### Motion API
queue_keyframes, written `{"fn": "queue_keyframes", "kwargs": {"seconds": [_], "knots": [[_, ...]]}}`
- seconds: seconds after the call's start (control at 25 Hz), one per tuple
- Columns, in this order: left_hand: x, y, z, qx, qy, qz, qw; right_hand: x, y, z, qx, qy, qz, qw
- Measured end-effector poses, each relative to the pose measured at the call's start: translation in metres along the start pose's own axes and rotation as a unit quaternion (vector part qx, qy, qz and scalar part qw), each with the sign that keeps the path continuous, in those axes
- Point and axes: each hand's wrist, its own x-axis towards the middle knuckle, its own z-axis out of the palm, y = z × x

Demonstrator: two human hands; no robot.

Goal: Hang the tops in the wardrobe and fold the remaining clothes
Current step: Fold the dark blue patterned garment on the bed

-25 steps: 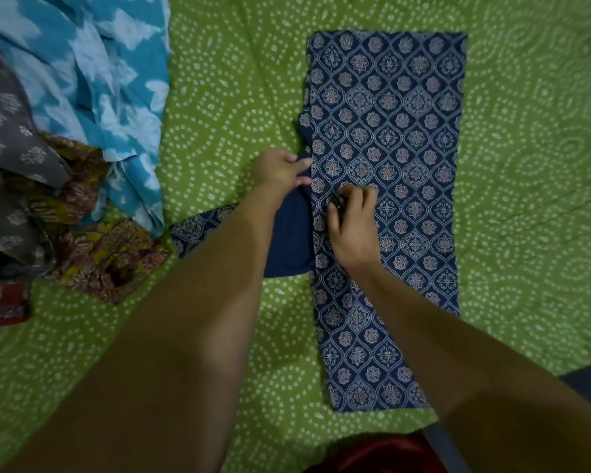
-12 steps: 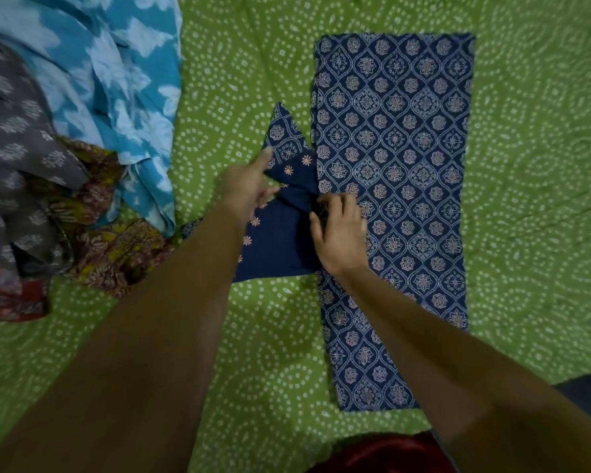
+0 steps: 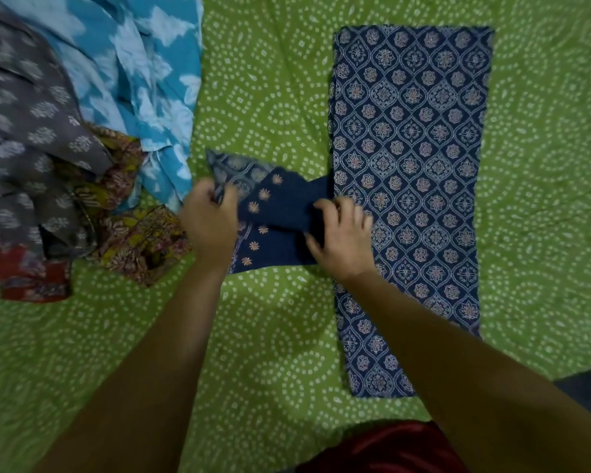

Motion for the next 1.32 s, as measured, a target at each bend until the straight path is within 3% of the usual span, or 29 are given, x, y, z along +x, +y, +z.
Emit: {"fn": "queue_keyframes", "kwargs": {"seconds": [0.12, 0.32, 0.48, 0.6, 0.68, 0.76, 0.8, 0.88, 0.96, 1.0, 1.08, 1.16, 1.2, 1.24, 1.32], "knots": [[-0.036, -0.039, -0.018, -0.013, -0.018, -0.064, 0.998, -0.004, -0.012, 0.007, -0.05, -0.052, -0.065, 0.995], [-0.055, -0.074, -0.007, -0.139, -0.043, -0.119, 0.982, -0.014, -0.024, 0.021, -0.088, -0.104, -0.131, 0.982], [-0.049, -0.088, 0.001, -0.016, -0.06, -0.177, 0.982, -0.022, -0.026, 0.018, -0.065, -0.24, -0.154, 0.956], [-0.042, -0.084, 0.003, 0.032, -0.063, -0.25, 0.966, -0.022, -0.024, 0.014, -0.01, -0.198, -0.152, 0.968], [-0.038, -0.081, 0.007, 0.055, -0.08, -0.249, 0.964, -0.016, -0.016, 0.014, 0.019, -0.059, -0.11, 0.992], [-0.038, -0.076, 0.011, 0.044, -0.108, -0.239, 0.964, -0.008, -0.002, 0.011, 0.068, 0.082, 0.043, 0.993], [-0.038, -0.072, 0.012, 0.037, -0.118, -0.232, 0.965, -0.003, 0.008, 0.009, 0.105, 0.104, 0.146, 0.978], [-0.038, -0.071, 0.013, 0.019, -0.126, -0.219, 0.967, 0.0, 0.022, 0.009, 0.132, -0.001, 0.266, 0.955], [-0.042, -0.067, 0.01, -0.038, -0.113, -0.215, 0.969, -0.002, 0.032, 0.012, 0.065, -0.137, 0.189, 0.97], [-0.045, -0.061, 0.009, -0.061, -0.092, -0.195, 0.975, -0.003, 0.036, 0.01, 0.063, -0.16, 0.155, 0.973], [-0.054, -0.035, 0.004, -0.062, -0.019, -0.097, 0.993, -0.003, 0.044, 0.001, 0.131, -0.136, 0.169, 0.967], [-0.071, 0.012, 0.012, -0.083, -0.002, -0.001, 0.997, -0.01, 0.053, -0.017, 0.292, -0.083, 0.253, 0.919], [-0.083, 0.041, 0.021, -0.101, -0.048, 0.044, 0.993, -0.016, 0.058, -0.032, 0.429, -0.059, 0.305, 0.848], [-0.099, 0.071, 0.034, -0.111, -0.121, 0.093, 0.982, -0.021, 0.064, -0.05, 0.567, -0.048, 0.33, 0.753], [-0.137, 0.121, 0.064, -0.07, -0.335, 0.172, 0.924, -0.034, 0.085, -0.079, 0.754, -0.028, 0.296, 0.586]]}}
